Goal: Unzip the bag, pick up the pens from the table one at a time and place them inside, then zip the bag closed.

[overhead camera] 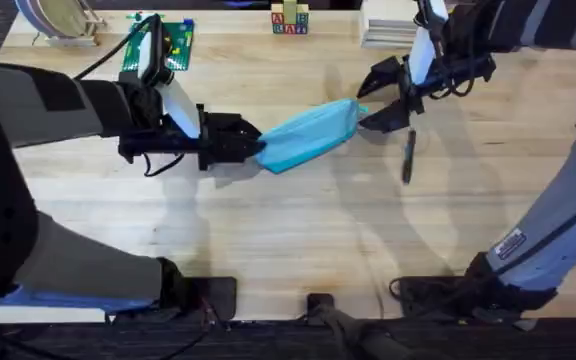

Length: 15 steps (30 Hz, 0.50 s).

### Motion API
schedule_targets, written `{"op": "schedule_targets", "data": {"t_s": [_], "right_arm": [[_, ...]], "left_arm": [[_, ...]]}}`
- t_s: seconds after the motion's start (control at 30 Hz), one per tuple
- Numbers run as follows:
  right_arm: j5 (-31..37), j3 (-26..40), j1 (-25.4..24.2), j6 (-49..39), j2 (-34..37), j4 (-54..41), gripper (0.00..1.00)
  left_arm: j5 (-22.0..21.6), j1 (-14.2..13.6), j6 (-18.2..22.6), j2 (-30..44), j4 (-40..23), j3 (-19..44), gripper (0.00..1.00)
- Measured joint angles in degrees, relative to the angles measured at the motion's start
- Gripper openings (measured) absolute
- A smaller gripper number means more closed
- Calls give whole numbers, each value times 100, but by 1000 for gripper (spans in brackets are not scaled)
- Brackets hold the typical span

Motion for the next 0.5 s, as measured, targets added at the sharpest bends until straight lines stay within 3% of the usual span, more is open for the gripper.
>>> {"op": "schedule_targets", "data": {"t_s": [0.13,0.27,0.5], "right_arm": [[0,0,0,-4,0,0,690],[2,0,0,11,0,-20,480],[8,0,0,42,0,-13,481]], "left_arm": [[0,0,-1,2,0,0,42],[0,0,-1,0,0,0,42],[0,0,1,1,0,0,42]]}}
